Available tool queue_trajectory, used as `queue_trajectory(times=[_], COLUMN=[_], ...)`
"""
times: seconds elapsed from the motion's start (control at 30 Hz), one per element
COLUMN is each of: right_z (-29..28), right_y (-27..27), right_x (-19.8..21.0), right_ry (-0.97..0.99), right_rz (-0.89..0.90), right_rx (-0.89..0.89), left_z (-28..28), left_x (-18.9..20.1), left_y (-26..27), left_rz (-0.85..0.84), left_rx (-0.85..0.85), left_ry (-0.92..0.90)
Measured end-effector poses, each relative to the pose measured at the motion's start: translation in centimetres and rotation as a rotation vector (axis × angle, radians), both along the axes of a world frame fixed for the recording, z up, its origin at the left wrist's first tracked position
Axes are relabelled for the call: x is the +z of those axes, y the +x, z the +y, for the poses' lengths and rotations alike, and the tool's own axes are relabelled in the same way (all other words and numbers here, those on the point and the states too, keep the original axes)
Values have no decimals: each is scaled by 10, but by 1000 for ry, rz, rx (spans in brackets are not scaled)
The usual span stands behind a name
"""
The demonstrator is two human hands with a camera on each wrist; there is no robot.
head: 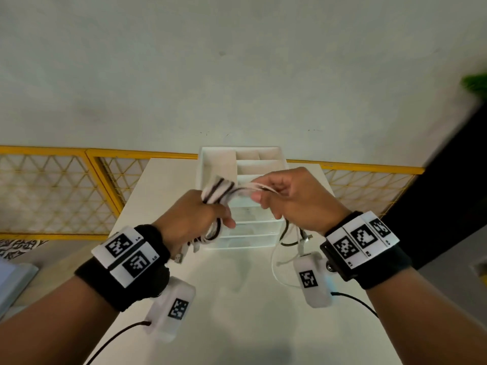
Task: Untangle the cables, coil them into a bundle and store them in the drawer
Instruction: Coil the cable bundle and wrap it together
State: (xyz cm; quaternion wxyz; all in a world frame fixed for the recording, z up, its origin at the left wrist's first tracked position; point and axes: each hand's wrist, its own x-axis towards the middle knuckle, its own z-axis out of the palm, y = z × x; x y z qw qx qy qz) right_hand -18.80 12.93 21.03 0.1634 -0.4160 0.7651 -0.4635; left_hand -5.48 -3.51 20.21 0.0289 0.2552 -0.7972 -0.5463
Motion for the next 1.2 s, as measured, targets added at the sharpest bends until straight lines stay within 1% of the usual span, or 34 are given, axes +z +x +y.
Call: queue_trajectory(times=[0.03,0.1,0.17,0.23,0.3,0.37,0.43,0.5,0.53,0.6,0.63,0.7,0.77,0.83,0.9,0.97,1.03,1.13,1.2], right_z=[3,5,1,-7,-17,-29,-39,-44,-44,-42,-40,-36,-31,-27,-23,-16,-9,-3,0], right_y=[-4,-4,6,21,37,51,67,79,82,84,85,84,80,75,70,65,63,60,56], right_x=[-3,-10,-18,-24,-30,-37,-45,-49,-49,-50,-50,-50,-50,-48,-49,-50,-49,-45,-45], right_ry=[-28,-88,-194,-316,-403,-450,-443,-372,-339,-295,-294,-356,-386,-299,-238,-227,-274,-386,-396], right_rz=[-30,-71,-50,22,131,225,288,347,358,357,361,359,277,105,-73,-145,-218,-416,-506], right_rx=[-22,-71,-133,-167,-182,-189,-181,-169,-147,-85,-71,-92,-141,-166,-96,-37,6,94,138], left_z=[-3,-5,-1,3,8,15,23,30,30,27,25,21,14,7,3,-1,-5,-12,-13], left_x=[0,-2,-5,-7,-5,-3,-1,2,4,5,7,8,10,11,12,15,16,17,19], left_y=[0,1,1,1,1,2,0,-2,-3,-3,-3,-5,-6,-6,-3,-1,-1,1,3], left_rz=[77,199,263,302,344,370,373,390,405,439,455,496,563,611,628,641,664,667,655], left_rx=[46,111,94,58,23,-43,-46,3,54,182,232,293,336,341,296,268,263,262,243], left_ry=[74,294,443,451,407,405,454,545,596,639,645,659,697,756,790,808,847,883,945])
